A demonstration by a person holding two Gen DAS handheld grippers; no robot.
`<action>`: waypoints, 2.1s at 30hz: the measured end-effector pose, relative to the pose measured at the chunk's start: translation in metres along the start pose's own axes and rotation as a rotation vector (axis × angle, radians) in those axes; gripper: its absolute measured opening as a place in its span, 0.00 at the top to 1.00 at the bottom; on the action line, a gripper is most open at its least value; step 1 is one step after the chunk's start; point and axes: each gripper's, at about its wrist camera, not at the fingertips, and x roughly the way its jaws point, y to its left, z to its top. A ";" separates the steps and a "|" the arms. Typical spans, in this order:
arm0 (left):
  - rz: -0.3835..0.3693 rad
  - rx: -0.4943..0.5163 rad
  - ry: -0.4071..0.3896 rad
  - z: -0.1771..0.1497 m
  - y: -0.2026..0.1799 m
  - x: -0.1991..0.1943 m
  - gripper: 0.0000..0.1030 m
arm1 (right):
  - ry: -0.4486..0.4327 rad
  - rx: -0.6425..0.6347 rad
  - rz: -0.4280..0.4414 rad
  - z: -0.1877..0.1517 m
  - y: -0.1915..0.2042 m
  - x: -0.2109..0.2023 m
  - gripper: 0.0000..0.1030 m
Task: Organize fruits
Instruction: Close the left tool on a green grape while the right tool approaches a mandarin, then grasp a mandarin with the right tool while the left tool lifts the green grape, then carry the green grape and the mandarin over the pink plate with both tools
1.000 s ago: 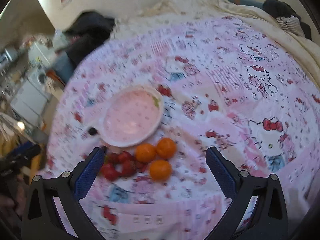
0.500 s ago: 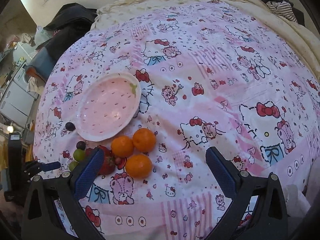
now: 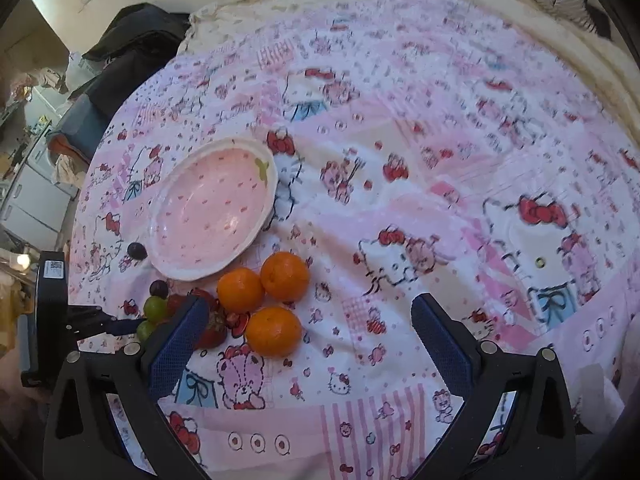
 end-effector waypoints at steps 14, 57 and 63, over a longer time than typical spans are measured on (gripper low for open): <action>-0.025 -0.101 -0.023 -0.017 0.008 -0.017 0.74 | 0.254 -0.112 -0.011 -0.011 0.030 0.074 0.33; 0.011 -0.399 -0.321 -0.033 0.045 -0.095 0.74 | 0.257 -0.114 0.002 -0.011 0.040 0.081 0.56; 0.041 -0.428 -0.363 -0.031 0.052 -0.111 0.74 | 0.174 -0.051 0.095 -0.004 0.039 0.039 0.56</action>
